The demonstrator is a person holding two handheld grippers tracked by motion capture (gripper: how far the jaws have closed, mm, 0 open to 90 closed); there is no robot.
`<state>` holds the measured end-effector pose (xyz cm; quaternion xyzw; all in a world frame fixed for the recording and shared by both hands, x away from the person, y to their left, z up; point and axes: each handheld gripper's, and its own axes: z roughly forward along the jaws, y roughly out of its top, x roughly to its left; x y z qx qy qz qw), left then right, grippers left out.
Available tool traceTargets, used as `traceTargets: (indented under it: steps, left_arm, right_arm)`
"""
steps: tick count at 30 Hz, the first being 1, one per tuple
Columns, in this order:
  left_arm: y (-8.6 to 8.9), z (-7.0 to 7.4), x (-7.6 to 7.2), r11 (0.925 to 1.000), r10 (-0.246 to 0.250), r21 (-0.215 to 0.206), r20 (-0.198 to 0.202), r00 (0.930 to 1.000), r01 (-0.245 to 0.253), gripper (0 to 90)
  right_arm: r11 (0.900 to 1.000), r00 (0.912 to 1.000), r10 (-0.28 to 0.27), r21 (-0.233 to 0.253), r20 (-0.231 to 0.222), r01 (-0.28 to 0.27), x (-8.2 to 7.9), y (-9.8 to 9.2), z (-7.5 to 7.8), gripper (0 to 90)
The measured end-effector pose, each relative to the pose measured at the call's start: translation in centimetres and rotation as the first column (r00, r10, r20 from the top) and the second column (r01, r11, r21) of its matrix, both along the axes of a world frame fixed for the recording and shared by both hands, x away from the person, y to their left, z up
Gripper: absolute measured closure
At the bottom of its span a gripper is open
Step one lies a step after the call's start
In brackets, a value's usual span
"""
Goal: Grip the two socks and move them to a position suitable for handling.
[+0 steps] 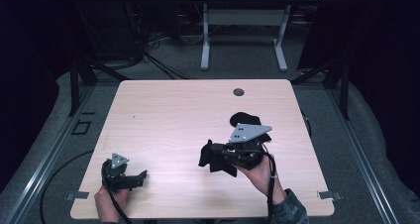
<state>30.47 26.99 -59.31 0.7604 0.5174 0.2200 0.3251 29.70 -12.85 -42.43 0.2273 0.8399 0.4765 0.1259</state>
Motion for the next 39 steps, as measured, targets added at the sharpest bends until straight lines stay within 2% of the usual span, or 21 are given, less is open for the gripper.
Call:
traceTargets:
  steps: [3,6,8,9,11,13,15,17,18,19,21,22,23,24,26,29,32,35,36,39]
  left_arm:
    - [0.0,0.0,0.0,1.0,0.0,0.0,0.0,1.0,0.0,3.1]
    - [0.0,0.0,0.0,1.0,0.0,0.0,0.0,1.0,0.0,3.1]
    - [0.0,0.0,0.0,1.0,0.0,0.0,0.0,1.0,0.0,3.1]
    - [0.0,0.0,0.0,1.0,0.0,0.0,0.0,1.0,0.0,3.1]
    - [0.0,0.0,0.0,1.0,0.0,0.0,0.0,1.0,0.0,3.1]
    - [0.0,0.0,0.0,1.0,0.0,0.0,0.0,1.0,0.0,3.1]
    - [0.0,0.0,0.0,1.0,0.0,0.0,0.0,1.0,0.0,3.1]
    - [0.0,0.0,0.0,1.0,0.0,0.0,0.0,1.0,0.0,3.1]
    - [0.0,0.0,0.0,1.0,0.0,0.0,0.0,1.0,0.0,3.1]
    - [0.0,0.0,0.0,1.0,0.0,0.0,0.0,1.0,0.0,3.1]
    - [0.0,0.0,0.0,1.0,0.0,0.0,0.0,1.0,0.0,3.1]
    - [0.0,0.0,0.0,1.0,0.0,0.0,0.0,1.0,0.0,3.1]
    - [0.0,0.0,0.0,1.0,0.0,0.0,0.0,1.0,0.0,3.1]
    - [0.0,0.0,0.0,1.0,0.0,0.0,0.0,1.0,0.0,3.1]
    - [0.0,0.0,0.0,1.0,0.0,0.0,0.0,1.0,0.0,3.1]
    - [0.0,0.0,0.0,1.0,0.0,0.0,0.0,1.0,0.0,3.1]
    - [0.0,0.0,0.0,1.0,0.0,-0.001,0.0,1.0,0.0,3.1]
    - [0.1,0.1,-0.1,0.9999,0.013,-0.007,-0.001,0.9999,-0.013,4.9]
    - [0.1,0.1,-0.1,0.9996,0.019,-0.02,-0.005,0.9998,-0.019,6.0]
    - [-0.3,0.5,-0.2,0.9943,-0.002,-0.107,-0.031,0.9995,-0.001,4.4]
  right_arm:
    - [0.999,0.999,0.045,0.006,0.0,-0.045,-0.5,0.9,-0.2,87.3]
    - [0.996,0.9953,0.089,-0.021,-0.037,-0.09,-0.4,2.0,-1.5,87.2]
    - [0.992,0.9935,0.091,-0.076,-0.069,-0.096,-0.1,2.9,-3.1,87.1]
    - [0.987,0.9915,0.09,-0.127,-0.093,-0.102,0.2,3.4,-4.4,87.1]
    - [0.977,0.9885,0.079,-0.187,-0.129,-0.102,0.7,4.0,-6.5,86.9]
    - [0.962,0.9851,0.068,-0.25,-0.158,-0.107,1.2,4.4,-8.5,86.7]
    - [0.96,0.9809,0.063,-0.256,-0.184,-0.11,1.5,4.5,-9.9,85.4]
    - [0.955,0.9766,0.063,-0.272,-0.205,-0.119,1.7,4.5,-10.6,79.5]
    - [0.959,0.9761,0.058,-0.261,-0.21,-0.113,1.8,4.5,-10.9,72.3]
    - [0.959,0.9761,0.058,-0.261,-0.21,-0.113,1.8,4.5,-10.9,72.3]
    - [0.965,0.9761,0.035,-0.247,-0.215,-0.089,1.9,3.8,-11.0,53.0]
    - [0.965,0.9761,0.035,-0.247,-0.215,-0.089,1.9,3.8,-11.0,53.0]
    - [0.977,0.9772,0.021,-0.205,-0.211,-0.065,1.9,2.5,-10.4,48.4]
    - [0.982,0.9788,0.01,-0.18,-0.205,-0.047,1.8,2.0,-10.2,45.2]
    - [0.987,0.9792,-0.023,-0.158,-0.202,-0.009,1.7,0.4,-9.5,43.8]
    - [0.989,0.9764,-0.078,-0.138,-0.201,0.05,1.7,-2.0,-9.0,42.4]
    - [0.985,0.9638,-0.137,-0.139,-0.229,0.107,1.4,-4.0,-9.4,41.7]
    - [0.976,0.9505,-0.176,-0.17,-0.256,0.135,0.8,-5.4,-10.2,41.0]
    - [0.973,0.942,-0.194,-0.174,-0.274,0.15,0.5,-5.8,-10.6,41.1]
    - [0.969,0.9281,-0.218,-0.184,-0.302,0.168,0.0,-6.4,-11.4,41.6]
